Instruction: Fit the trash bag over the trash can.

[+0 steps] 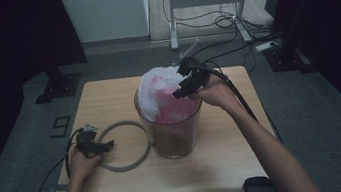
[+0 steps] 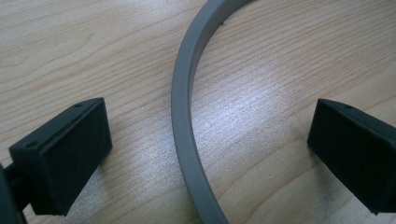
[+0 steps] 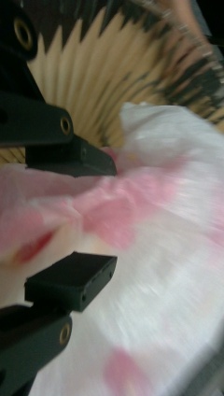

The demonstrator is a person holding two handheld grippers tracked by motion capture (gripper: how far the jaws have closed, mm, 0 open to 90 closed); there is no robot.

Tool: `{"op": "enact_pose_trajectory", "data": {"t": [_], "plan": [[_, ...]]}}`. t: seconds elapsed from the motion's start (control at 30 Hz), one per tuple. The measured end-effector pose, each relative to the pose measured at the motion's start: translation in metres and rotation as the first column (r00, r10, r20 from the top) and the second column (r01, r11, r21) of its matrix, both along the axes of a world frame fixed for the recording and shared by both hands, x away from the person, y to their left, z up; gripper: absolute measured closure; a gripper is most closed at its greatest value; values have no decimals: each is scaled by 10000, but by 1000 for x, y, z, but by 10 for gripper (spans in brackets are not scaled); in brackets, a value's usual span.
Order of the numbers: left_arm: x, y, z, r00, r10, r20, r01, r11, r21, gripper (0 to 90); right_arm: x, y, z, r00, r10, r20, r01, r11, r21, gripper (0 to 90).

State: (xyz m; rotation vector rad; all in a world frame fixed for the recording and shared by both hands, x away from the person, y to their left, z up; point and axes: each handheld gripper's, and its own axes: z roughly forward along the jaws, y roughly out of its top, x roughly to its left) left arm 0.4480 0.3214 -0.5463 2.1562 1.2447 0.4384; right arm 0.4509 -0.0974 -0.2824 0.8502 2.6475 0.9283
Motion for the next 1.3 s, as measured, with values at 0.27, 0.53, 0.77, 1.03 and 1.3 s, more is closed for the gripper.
{"op": "enact_pose_trajectory", "data": {"t": [0.27,0.53,0.77,1.03,1.3], "plan": [[0,0,0,10000,3,1,-3,10000,-4,0,23,6,24,9921,-597,1106,606,9981,-48,353],[1,0,0,10000,-74,-4,74,10000,-3,0,71,25,-21,9957,-182,908,330,9859,-1642,521],[1,0,0,9999,-109,-6,109,9999,-6,0,74,26,-33,9962,-179,855,357,9768,-2110,508],[1,0,0,9999,-124,4,124,9999,-11,0,61,13,-11,9892,-420,1406,673,9814,-1800,807],[1,-1,0,10000,-91,6,91,10000,-2,0,31,11,20,9805,-150,1960,468,9862,-1589,868]]}}
